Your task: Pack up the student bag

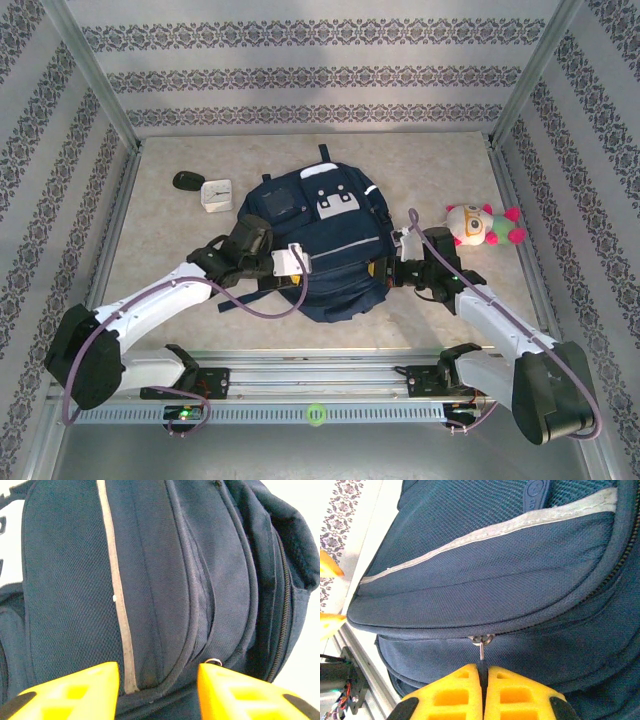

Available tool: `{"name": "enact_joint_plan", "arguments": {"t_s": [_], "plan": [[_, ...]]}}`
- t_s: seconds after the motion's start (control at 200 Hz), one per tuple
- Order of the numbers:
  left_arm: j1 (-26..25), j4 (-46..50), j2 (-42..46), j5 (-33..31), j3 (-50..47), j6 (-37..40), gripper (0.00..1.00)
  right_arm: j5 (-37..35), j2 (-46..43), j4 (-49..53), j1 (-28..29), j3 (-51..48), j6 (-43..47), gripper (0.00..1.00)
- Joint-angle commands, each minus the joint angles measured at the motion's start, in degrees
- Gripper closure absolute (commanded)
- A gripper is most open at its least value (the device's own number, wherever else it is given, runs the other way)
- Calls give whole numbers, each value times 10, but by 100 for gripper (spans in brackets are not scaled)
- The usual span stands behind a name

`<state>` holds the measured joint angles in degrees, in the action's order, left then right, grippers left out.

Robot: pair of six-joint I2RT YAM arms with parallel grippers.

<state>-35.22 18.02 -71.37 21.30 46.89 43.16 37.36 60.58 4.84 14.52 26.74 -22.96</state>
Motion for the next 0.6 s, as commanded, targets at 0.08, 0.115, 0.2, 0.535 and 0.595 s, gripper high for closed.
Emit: {"name": "enact_joint_plan", "arguments": {"t_s": [0.08,0.115,0.2,0.535,0.595], "plan": [[-61,0,-10,-76,66,-124,38,-25,-15,-18,3,3,-11,100],[-74,-7,-19,-81,74,-128,37,-24,-15,-19,3,2,-11,100],[-107,-38,-50,-83,94,-151,37,-24,-14,-21,5,1,-11,100],[-172,-134,-220,-169,151,-196,43,-14,8,-33,5,6,-7,100],[-172,-135,-225,-191,150,-187,55,-16,6,-29,4,8,-7,100]]}}
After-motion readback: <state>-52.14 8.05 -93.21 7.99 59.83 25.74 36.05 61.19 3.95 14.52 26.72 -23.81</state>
